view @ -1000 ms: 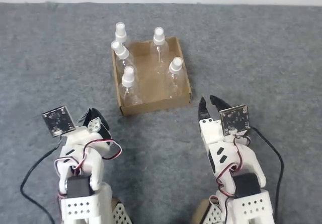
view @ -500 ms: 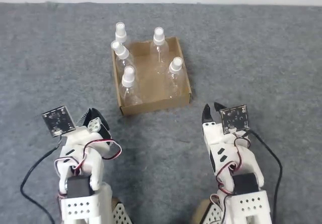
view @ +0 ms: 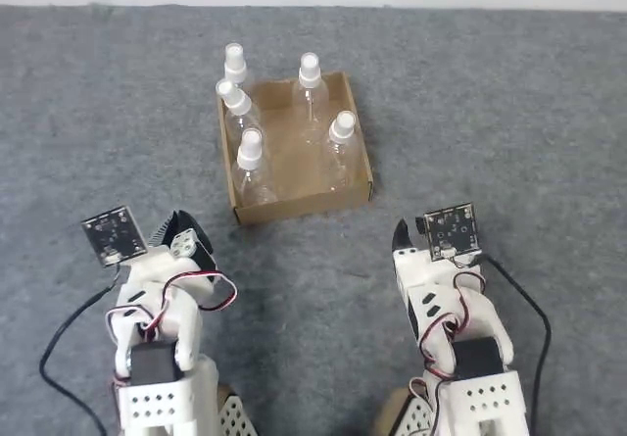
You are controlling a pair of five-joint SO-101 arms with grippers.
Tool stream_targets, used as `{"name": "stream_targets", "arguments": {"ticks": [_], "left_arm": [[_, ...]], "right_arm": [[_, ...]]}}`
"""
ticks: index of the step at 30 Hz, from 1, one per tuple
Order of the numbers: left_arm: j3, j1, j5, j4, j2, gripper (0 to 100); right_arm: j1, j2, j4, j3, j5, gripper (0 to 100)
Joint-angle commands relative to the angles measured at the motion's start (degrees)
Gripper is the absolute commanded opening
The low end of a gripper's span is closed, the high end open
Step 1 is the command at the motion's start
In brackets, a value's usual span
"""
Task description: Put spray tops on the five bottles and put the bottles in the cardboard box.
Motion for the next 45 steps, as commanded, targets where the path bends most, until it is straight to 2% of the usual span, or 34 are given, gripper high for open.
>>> {"name": "stream_targets", "arguments": {"ticks": [1, 18, 34, 40, 45], "left_arm": [[-0.4, 0.18, -0.53, -0.09, -1.05, 1], [-0.4, 0.53, -0.53, 1.32, -1.05, 1], [-0.4, 0.53, -0.53, 1.41, -1.05, 1], [-0.4, 0.53, -0.53, 1.49, -1.05, 1], [-0.4, 2.11, -2.2, 2.73, -1.05, 1]], "right_arm": [[0.75, -1.36, 4.26, 1.32, 0.18, 3.4], [0.92, -1.19, 20.97, 1.32, 0.26, 3.4], [1.01, -1.27, 21.41, 1.32, 0.18, 3.3], [6.55, -1.27, 21.41, 1.32, -2.81, 0.8], [6.99, -1.27, 21.41, 1.32, -2.9, 0.7]]}}
